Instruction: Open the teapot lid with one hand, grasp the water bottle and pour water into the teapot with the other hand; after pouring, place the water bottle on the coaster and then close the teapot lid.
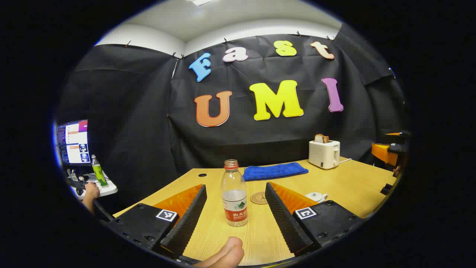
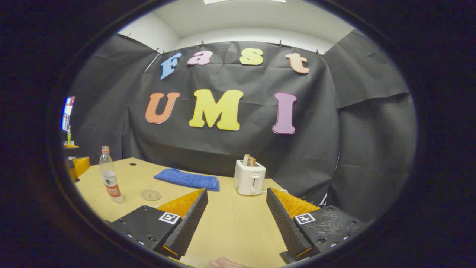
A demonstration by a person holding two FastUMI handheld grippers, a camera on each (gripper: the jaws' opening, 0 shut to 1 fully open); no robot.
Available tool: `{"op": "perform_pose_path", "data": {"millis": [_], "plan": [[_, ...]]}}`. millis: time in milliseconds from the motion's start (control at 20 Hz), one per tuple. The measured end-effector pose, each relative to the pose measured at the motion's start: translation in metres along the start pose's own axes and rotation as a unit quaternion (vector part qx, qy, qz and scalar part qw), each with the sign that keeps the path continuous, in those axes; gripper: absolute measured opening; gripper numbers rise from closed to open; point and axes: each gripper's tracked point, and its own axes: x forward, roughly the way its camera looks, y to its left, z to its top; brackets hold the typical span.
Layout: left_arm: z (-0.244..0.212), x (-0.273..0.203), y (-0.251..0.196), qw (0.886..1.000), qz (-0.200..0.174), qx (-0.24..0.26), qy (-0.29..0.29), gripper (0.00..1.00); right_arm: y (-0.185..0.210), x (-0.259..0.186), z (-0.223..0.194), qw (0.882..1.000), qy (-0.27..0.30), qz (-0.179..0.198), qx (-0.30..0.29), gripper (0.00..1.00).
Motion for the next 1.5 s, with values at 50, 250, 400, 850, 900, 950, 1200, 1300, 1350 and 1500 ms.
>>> {"op": "perform_pose_path", "data": {"millis": [50, 250, 400, 850, 900, 950, 1200, 1300, 1350, 1500], "plan": [[-0.003, 0.003, 0.006, 1.000, 0.007, -0.005, 0.004, 0.99, 0.007, -0.001, 0.001, 1.000, -0.003, 0.006, -0.006, 0.95], [-0.008, 0.009, 0.021, 0.999, 0.024, -0.021, 0.004, 0.99, 0.016, 0.001, -0.003, 1.000, 0.000, 0.014, -0.012, 0.95], [-0.008, 0.009, 0.015, 1.000, 0.018, -0.019, 0.000, 0.99, 0.016, 0.002, -0.003, 1.000, -0.001, 0.017, -0.009, 0.95], [-0.016, 0.014, 0.009, 1.000, 0.004, -0.027, 0.005, 0.99, 0.040, 0.016, -0.023, 0.999, 0.013, 0.043, 0.006, 0.95], [-0.016, 0.014, 0.010, 1.000, 0.003, -0.029, 0.005, 0.99, 0.046, 0.019, -0.028, 0.999, 0.015, 0.049, 0.007, 0.96], [-0.016, 0.015, 0.011, 0.999, 0.003, -0.032, 0.006, 0.99, 0.055, 0.023, -0.034, 0.998, 0.017, 0.055, 0.011, 0.95], [-0.014, 0.014, 0.027, 0.999, 0.038, -0.012, 0.004, 0.99, 0.116, 0.040, -0.056, 0.994, 0.023, 0.091, 0.052, 0.95], [-0.010, 0.018, 0.029, 0.999, 0.042, -0.029, -0.016, 0.99, 0.135, 0.045, -0.056, 0.993, 0.021, 0.103, 0.049, 0.96], [-0.006, 0.020, 0.030, 0.998, 0.044, -0.036, -0.031, 0.99, 0.147, 0.048, -0.056, 0.993, 0.017, 0.108, 0.045, 0.95], [-0.012, 0.020, 0.028, 0.999, 0.031, -0.025, -0.022, 0.99, 0.171, 0.059, -0.062, 0.992, 0.023, 0.115, 0.041, 0.97]]}}
